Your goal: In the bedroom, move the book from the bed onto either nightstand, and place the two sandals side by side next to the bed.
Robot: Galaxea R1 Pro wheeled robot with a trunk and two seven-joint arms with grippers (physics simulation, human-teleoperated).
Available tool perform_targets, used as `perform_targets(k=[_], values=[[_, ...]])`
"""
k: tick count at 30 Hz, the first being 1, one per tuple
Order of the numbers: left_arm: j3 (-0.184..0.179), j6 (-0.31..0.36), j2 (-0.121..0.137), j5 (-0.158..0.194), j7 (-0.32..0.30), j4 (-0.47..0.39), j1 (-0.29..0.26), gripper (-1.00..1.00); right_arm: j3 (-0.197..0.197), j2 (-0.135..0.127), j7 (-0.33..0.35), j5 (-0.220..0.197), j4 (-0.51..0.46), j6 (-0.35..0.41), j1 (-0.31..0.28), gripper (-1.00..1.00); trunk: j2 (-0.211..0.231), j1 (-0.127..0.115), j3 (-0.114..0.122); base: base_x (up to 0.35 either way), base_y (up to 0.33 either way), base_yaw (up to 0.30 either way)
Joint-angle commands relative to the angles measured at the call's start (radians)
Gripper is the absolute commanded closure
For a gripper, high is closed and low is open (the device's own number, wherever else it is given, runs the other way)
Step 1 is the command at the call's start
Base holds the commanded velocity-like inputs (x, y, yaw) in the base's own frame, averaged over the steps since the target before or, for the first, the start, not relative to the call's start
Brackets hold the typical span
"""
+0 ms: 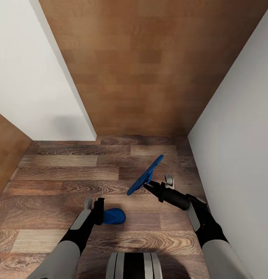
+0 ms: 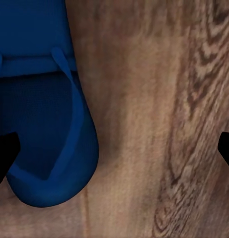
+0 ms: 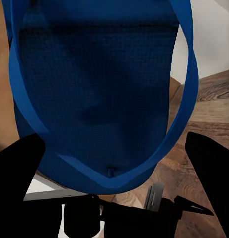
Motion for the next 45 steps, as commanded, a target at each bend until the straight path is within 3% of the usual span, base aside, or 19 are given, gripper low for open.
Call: perform_targets(k=[1,42,45], values=[[0.006,0.005,-0.001,0.004,0.004,-0.002,0.000,-1.00,-0.002,0.001,0.004,-0.001,0.000,0.011,0.000,1.00,0.000,0.000,-0.001,0.000,0.000,0.000],[0.005,0.007,0.001,0.004,0.004,-0.002,0.000,-1.00,-0.003,0.000,0.004,-0.001,0.000,0.011,-0.001,1.00,0.000,0.000,-0.001,0.000,0.000,0.000],[0.005,0.007,0.005,0.005,0.004,-0.002,0.000,-1.00,-0.003,0.000,0.004,-0.001,0.000,0.012,0.000,1.00,-0.001,0.001,-0.012,0.000,0.000,0.000]])
